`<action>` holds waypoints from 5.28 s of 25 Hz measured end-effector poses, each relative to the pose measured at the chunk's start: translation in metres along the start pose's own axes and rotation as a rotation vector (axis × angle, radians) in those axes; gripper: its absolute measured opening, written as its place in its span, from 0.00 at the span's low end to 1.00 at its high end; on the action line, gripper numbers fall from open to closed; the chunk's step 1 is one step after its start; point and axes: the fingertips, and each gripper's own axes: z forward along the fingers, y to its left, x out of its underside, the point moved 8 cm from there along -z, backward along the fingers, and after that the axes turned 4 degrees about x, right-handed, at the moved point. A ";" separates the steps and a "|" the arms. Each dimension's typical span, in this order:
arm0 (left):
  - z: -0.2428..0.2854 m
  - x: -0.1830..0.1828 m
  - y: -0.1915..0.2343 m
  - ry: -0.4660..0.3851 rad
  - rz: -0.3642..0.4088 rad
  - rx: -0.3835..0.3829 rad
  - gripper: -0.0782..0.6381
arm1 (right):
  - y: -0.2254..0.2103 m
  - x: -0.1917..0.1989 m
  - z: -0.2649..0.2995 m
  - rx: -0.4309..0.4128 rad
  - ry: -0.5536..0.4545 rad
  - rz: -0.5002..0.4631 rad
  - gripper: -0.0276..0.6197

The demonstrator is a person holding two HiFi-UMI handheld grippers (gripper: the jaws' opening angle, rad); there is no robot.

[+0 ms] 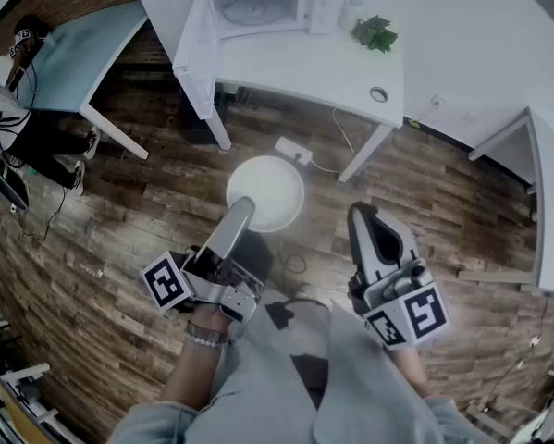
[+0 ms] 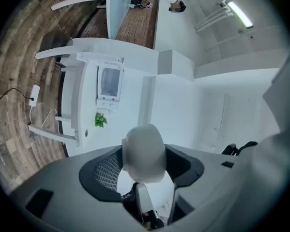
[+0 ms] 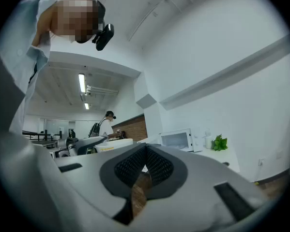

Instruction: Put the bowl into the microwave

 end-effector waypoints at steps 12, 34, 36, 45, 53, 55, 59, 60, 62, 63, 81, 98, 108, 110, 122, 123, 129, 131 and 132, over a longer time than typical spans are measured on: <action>-0.002 -0.010 0.000 0.008 0.005 0.009 0.46 | 0.006 0.002 0.009 -0.011 0.008 -0.004 0.04; -0.036 -0.060 -0.017 0.083 0.048 0.022 0.46 | 0.054 0.022 0.018 0.082 -0.010 0.016 0.04; -0.038 -0.064 -0.018 0.074 0.055 0.025 0.46 | 0.056 0.023 0.024 0.069 -0.012 0.013 0.04; -0.023 -0.067 -0.006 0.031 0.051 0.013 0.46 | 0.041 0.023 0.052 0.010 0.018 -0.040 0.04; 0.024 -0.063 0.010 0.001 0.079 0.006 0.46 | -0.012 0.020 0.081 -0.036 0.058 -0.082 0.04; 0.039 -0.062 0.013 -0.012 0.092 0.005 0.46 | -0.031 0.014 0.089 -0.049 0.058 -0.069 0.04; 0.070 -0.056 0.023 -0.051 0.097 0.005 0.46 | -0.069 0.006 0.101 -0.075 0.062 -0.055 0.04; 0.078 -0.053 0.026 -0.060 0.099 0.006 0.46 | -0.078 0.006 0.104 -0.082 0.066 -0.057 0.04; 0.093 -0.048 0.031 -0.078 0.102 0.008 0.46 | -0.097 0.004 0.108 -0.097 0.076 -0.058 0.04; 0.101 -0.045 0.033 -0.086 0.105 0.008 0.46 | -0.107 0.002 0.111 -0.106 0.079 -0.056 0.04; 0.201 -0.033 0.066 -0.203 0.174 0.028 0.46 | -0.226 -0.015 0.156 -0.206 0.097 -0.057 0.04; 0.218 -0.039 0.078 -0.221 0.177 0.014 0.46 | -0.249 -0.005 0.163 -0.194 0.115 -0.026 0.04; 0.251 -0.081 0.095 -0.183 0.162 0.020 0.46 | -0.263 -0.010 0.203 -0.153 0.115 -0.036 0.04; 0.258 -0.093 0.098 -0.179 0.161 0.024 0.46 | -0.266 -0.010 0.217 -0.150 0.119 -0.030 0.04; 0.302 -0.191 0.113 -0.146 0.175 0.007 0.46 | -0.267 -0.017 0.327 -0.146 0.140 -0.050 0.04; 0.306 -0.199 0.114 -0.143 0.173 0.007 0.46 | -0.266 -0.018 0.335 -0.146 0.141 -0.052 0.04; 0.324 -0.233 0.123 -0.119 0.160 0.015 0.46 | -0.263 -0.019 0.379 -0.147 0.145 -0.057 0.04; 0.330 -0.243 0.127 -0.109 0.152 0.015 0.46 | -0.262 -0.019 0.393 -0.146 0.146 -0.058 0.04; 0.332 -0.249 0.128 -0.104 0.149 0.015 0.46 | -0.262 -0.018 0.400 -0.146 0.146 -0.058 0.04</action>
